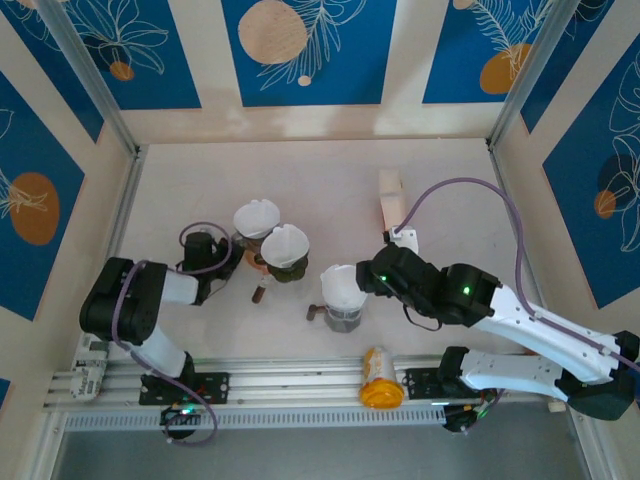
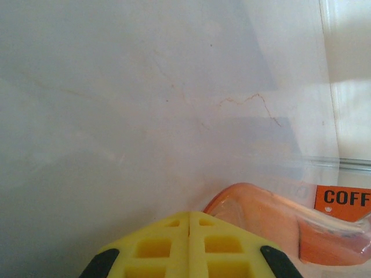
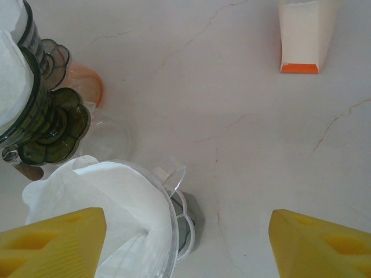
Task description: Place the coffee filter in the dripper
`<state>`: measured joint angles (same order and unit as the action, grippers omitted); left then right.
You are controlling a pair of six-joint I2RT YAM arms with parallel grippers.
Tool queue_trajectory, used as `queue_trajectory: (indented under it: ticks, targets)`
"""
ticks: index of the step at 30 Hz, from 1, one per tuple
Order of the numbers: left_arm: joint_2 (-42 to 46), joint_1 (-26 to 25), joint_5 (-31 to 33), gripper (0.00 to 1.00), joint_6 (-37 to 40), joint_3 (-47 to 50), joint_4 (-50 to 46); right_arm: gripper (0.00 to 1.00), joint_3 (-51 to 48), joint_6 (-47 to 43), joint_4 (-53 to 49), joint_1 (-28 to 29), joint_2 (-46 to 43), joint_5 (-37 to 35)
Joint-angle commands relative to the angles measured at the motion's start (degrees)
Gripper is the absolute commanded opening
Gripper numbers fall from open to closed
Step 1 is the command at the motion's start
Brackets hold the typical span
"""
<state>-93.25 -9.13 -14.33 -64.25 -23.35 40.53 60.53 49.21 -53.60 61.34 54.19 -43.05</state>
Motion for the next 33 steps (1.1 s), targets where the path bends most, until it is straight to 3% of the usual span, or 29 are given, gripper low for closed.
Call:
queue_trajectory:
  ticks: [1, 9, 19, 21, 22, 23, 26, 28, 30, 33]
  targets:
    - [-1.4, -0.9, 0.3, 0.0, 0.0, -1.3, 0.2, 0.75, 0.9, 1.4, 0.4, -0.3, 0.4, 0.4]
    - [8.8, 2.7, 5.8, 0.0, 4.8, -0.6, -14.3, 0.75, 1.1, 2.0, 0.7, -0.4, 0.6, 0.2]
    - [35.7, 7.1, 18.1, 0.03, 12.3, -1.2, -38.9, 0.78, 0.9, 2.7, -0.1, -0.8, -1.8, -3.0]
    - [41.7, 7.1, 22.0, 0.21, 15.0, -3.3, -44.3, 0.81, 0.5, 2.7, -0.2, -1.3, -2.4, -4.0]
    - [44.4, 7.1, 23.9, 0.35, 16.4, -4.3, -46.4, 0.86, 0.2, 2.5, -0.1, -1.8, -2.8, -4.1]
    - [46.5, 7.1, 25.6, 0.52, 17.7, -5.2, -47.8, 0.99, 0.0, 2.3, 0.1, -2.3, -3.1, -4.2]
    - [49.7, 7.1, 31.2, 0.86, 20.5, -8.8, -52.8, 0.99, -0.6, 2.2, 0.5, -3.7, -3.5, -4.5]
    - [49.8, 7.1, 35.7, 0.99, 22.2, -10.6, -54.0, 0.99, -1.1, 1.9, 1.3, -4.4, -3.8, -4.7]
    - [48.8, 7.1, 39.1, 1.0, 25.4, -10.6, -51.8, 0.99, -1.5, 1.6, 2.1, -4.8, -3.9, -4.5]
    - [45.8, 7.1, 39.2, 1.0, 36.1, -9.1, -44.3, 0.99, -2.6, 0.4, 4.1, -5.3, -4.4, -3.8]
